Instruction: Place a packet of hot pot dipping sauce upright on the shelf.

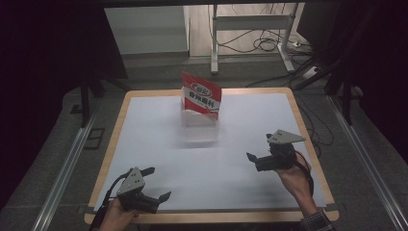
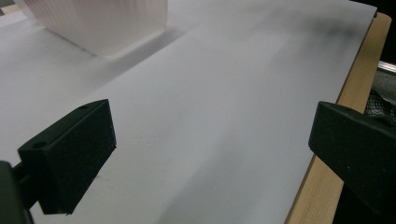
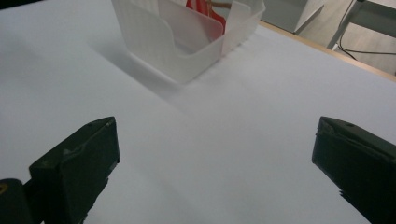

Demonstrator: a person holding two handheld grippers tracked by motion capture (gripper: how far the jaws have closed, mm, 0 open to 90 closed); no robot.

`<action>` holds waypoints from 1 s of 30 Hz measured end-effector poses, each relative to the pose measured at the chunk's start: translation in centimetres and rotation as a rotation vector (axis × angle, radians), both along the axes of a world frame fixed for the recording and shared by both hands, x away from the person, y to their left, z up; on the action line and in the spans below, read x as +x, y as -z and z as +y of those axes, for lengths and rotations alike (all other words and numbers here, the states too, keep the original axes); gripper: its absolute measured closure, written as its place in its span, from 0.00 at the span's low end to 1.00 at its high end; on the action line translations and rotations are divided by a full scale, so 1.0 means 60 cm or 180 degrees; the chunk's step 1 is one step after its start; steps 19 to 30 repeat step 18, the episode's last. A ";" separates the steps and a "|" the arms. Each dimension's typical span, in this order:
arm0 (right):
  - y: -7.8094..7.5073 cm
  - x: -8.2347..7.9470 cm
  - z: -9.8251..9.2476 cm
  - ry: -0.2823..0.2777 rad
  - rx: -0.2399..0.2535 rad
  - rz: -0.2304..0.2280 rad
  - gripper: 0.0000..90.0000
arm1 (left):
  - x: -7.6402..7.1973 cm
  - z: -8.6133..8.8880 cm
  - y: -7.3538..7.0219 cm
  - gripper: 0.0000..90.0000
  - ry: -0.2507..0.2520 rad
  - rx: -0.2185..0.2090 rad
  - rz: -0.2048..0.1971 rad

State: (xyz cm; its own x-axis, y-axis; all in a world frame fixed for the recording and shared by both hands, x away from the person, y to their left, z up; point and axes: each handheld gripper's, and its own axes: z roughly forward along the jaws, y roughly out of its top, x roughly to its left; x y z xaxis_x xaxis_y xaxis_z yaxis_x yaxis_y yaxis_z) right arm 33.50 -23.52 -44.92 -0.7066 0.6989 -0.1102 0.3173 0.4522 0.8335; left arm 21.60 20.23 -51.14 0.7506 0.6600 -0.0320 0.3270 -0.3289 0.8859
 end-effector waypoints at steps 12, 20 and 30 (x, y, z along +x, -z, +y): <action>0.042 -0.036 -0.038 0.0084 -0.0085 0.0134 0.01 | 0.000 -0.001 0.000 0.01 0.0006 0.0012 -0.0003; 0.057 -0.041 -0.047 0.0019 -0.0186 0.0204 0.01 | 0.000 -0.002 0.000 0.01 0.0005 0.0015 0.0003; 0.057 -0.041 -0.047 0.0019 -0.0186 0.0204 0.01 | 0.000 -0.002 0.000 0.01 0.0005 0.0015 0.0003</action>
